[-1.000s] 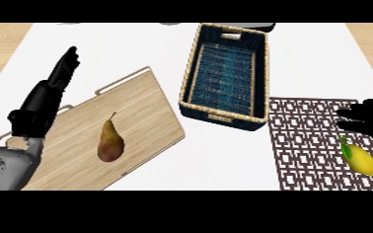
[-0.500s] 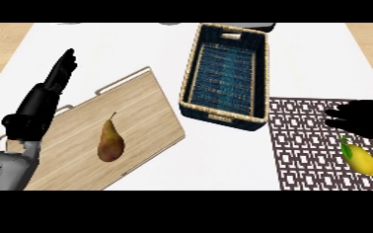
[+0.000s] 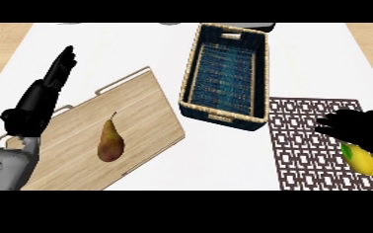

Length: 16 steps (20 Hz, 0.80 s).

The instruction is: Pick the lemon from the placemat and place it in the basket

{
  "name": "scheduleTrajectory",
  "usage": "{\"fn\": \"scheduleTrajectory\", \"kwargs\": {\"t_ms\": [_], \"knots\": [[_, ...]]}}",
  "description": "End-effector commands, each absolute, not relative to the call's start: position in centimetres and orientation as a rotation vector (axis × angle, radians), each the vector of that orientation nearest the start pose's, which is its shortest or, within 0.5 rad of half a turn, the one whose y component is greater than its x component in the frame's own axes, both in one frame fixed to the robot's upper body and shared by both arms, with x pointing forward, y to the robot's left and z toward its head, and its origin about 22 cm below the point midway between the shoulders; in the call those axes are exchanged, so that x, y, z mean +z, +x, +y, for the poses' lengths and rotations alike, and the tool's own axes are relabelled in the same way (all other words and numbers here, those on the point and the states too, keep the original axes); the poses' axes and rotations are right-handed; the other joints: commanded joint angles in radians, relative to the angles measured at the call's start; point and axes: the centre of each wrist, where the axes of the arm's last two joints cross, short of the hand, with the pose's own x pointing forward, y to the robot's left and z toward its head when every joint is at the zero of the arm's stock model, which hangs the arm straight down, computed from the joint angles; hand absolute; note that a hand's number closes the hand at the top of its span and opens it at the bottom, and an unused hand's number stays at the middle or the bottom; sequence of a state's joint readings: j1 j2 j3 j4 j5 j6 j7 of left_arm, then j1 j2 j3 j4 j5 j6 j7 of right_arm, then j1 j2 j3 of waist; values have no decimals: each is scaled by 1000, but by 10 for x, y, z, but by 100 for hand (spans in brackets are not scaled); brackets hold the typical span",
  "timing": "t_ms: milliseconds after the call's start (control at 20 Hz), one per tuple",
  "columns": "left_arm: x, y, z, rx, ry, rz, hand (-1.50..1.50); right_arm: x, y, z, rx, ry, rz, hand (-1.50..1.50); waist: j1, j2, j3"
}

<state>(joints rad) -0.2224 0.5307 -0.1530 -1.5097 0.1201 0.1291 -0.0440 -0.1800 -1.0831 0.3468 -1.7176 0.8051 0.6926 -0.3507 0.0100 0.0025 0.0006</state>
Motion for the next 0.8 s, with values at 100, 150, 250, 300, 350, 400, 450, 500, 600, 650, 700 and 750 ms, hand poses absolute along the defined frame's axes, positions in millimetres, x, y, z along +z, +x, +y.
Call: {"fn": "scheduleTrajectory", "kwargs": {"t_ms": [100,150,250,300,350,400,450,500,600,650,700,750], "knots": [[77,286,292,-358,292,-1721,0,129,265,-360,2119,-461,-804,-150,-6,-2,0],[70,285,282,-369,290,-1729,0,121,270,-361,2123,-457,-801,-150,-4,-1,0],[72,283,301,-390,292,-1724,0,110,266,-346,2121,-478,-818,-150,-7,-2,-1],[62,285,301,-383,301,-1729,0,116,269,-381,2108,-477,-817,-150,-8,-1,0],[83,286,302,-378,297,-1739,0,101,272,-374,2122,-457,-817,-150,-4,-2,0],[74,282,306,-360,287,-1732,0,92,269,-372,2110,-468,-821,-150,-5,-2,0],[72,289,298,-395,300,-1729,0,97,272,-361,2105,-457,-844,-150,-9,-2,-1],[74,288,299,-374,294,-1712,0,90,264,-366,2106,-424,-847,-150,-11,-3,-1],[72,274,294,-391,307,-1720,0,85,267,-362,2120,-482,-865,-150,-7,-3,0],[75,282,299,-373,319,-1723,0,83,263,-376,2126,-471,-863,-150,-10,-3,-1],[77,281,294,-372,287,-1718,0,81,270,-357,2096,-490,-900,-150,-8,-3,-1],[72,289,291,-387,299,-1733,0,93,277,-368,2110,-465,-846,-150,-9,-2,-1]]}}
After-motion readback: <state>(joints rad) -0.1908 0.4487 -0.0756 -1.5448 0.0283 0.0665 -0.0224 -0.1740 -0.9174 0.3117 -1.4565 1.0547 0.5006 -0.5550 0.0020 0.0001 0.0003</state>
